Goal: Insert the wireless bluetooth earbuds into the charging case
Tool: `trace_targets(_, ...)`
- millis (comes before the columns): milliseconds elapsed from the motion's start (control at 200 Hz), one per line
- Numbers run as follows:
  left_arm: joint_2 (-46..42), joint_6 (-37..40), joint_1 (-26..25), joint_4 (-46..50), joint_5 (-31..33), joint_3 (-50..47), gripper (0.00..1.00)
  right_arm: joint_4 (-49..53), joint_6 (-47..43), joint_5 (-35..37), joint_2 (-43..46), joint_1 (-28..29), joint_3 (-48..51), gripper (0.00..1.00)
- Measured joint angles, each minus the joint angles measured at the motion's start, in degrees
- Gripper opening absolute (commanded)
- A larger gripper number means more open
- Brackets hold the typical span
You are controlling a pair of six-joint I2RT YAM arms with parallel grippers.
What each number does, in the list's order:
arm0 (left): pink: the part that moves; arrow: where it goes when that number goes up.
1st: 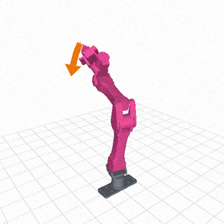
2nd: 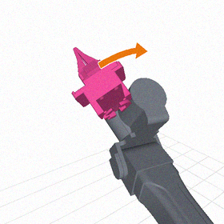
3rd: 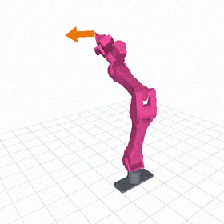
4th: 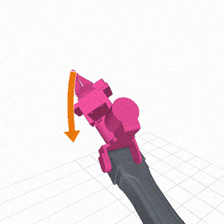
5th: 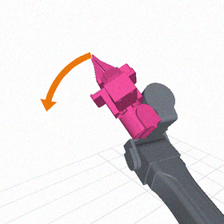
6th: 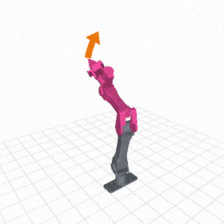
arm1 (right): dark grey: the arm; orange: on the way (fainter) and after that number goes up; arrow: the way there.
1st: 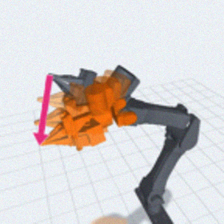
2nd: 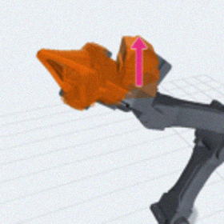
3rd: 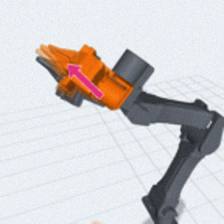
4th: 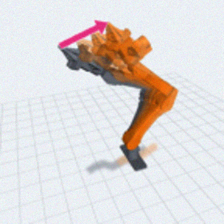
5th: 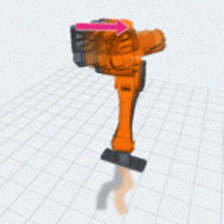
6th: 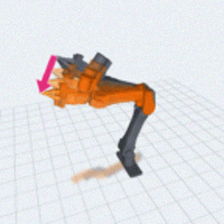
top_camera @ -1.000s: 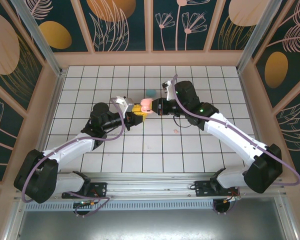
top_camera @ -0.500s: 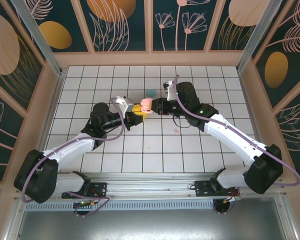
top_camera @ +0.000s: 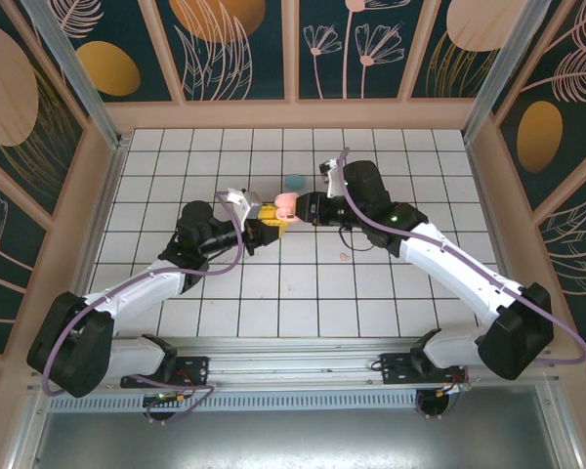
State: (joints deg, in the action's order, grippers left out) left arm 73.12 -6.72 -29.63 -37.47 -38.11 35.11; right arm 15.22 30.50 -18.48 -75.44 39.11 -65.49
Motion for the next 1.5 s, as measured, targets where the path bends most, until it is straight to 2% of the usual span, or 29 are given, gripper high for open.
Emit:
trace_targets(686, -0.3, 0.0, 0.0, -0.2, 0.7, -0.3, 0.12, 7.4, -5.1, 3.7, -3.1, 2.3, -7.6, 0.36)
trace_targets(956, -0.4, 0.0, 0.0, -0.5, 1.2, -0.3, 0.12, 8.9, -5.6, 7.7, 0.5, 1.7, -8.2, 0.36)
trace_targets(1051, -0.8, 0.0, 0.0, -0.5, 1.3, -0.9, 0.12, 9.2, -5.6, 9.2, 2.9, -0.5, -8.0, 0.36)
trace_targets(1281, -2.1, 0.0, 0.0, -0.5, 2.3, -2.7, 0.12, 9.7, -1.6, 11.1, 8.3, -11.7, 2.2, 0.33)
trace_targets(1501, -3.2, 0.0, 0.0, -0.4, 2.8, -3.2, 0.12, 11.5, -2.2, 12.9, 7.0, -11.6, 12.5, 0.31)
